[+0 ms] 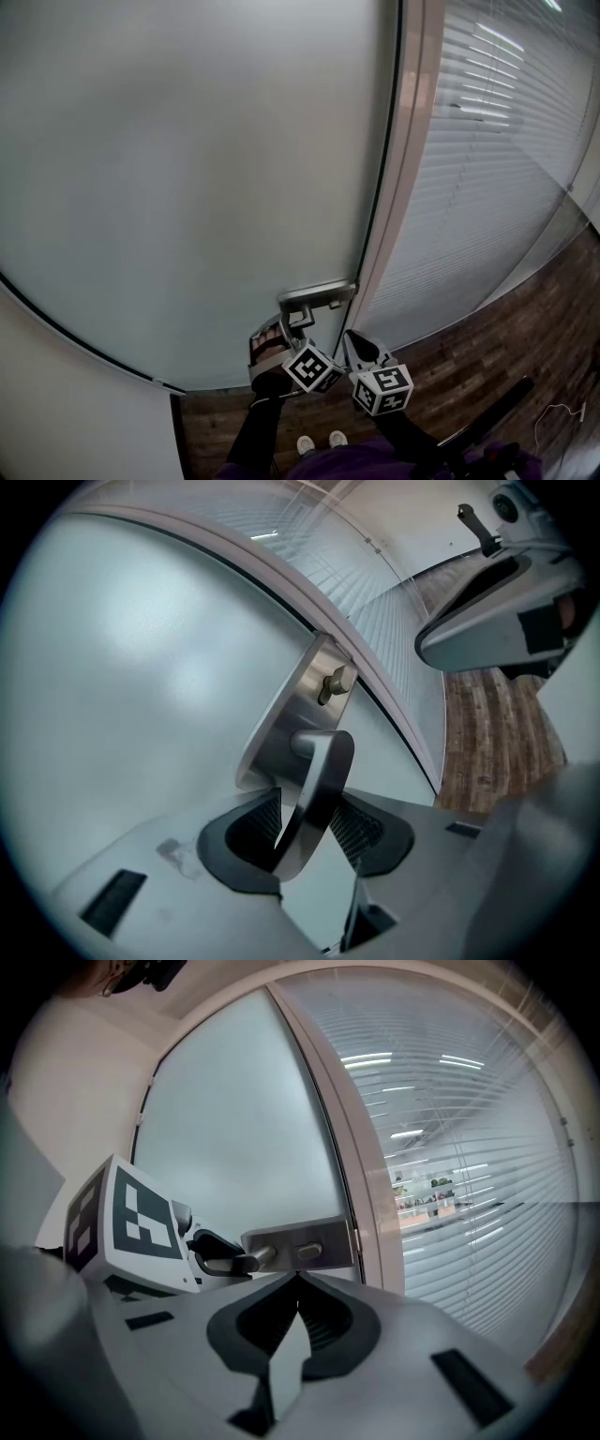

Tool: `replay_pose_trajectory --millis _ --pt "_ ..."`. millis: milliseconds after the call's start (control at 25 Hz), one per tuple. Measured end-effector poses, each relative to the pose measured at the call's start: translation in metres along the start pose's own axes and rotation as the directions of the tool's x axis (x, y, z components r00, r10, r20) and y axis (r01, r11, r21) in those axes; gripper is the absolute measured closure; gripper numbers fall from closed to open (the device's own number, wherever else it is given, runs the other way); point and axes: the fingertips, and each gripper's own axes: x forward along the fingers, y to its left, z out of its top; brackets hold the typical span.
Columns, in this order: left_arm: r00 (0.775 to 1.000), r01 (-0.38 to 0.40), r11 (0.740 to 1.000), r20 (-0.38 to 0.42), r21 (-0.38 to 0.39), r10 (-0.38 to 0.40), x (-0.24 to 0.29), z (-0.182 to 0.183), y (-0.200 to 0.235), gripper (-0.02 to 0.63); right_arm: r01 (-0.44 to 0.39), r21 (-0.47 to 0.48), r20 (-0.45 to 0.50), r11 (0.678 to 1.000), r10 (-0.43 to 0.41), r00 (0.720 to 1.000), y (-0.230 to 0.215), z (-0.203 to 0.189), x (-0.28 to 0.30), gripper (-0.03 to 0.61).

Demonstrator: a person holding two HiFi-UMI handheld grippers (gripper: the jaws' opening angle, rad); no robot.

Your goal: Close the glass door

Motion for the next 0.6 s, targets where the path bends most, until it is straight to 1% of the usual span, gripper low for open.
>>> replay_pose_trajectory --millis 160,600 --pt "0.999 -0.042 0.999 -0.017 0.031 0.042 0.009 -0.005 0.006 0.468 0.006 -0.004 -0.003 1.000 -0.006 1.000 -0.002 0.000 -0.001 0.581" --pt "0.999 -0.025 1.000 -0.023 0.014 0.025 0.012 -0.005 0.008 0.465 0.008 0.000 0.002 1.000 -0.008 1.000 -0.003 0.000 0.001 0.581"
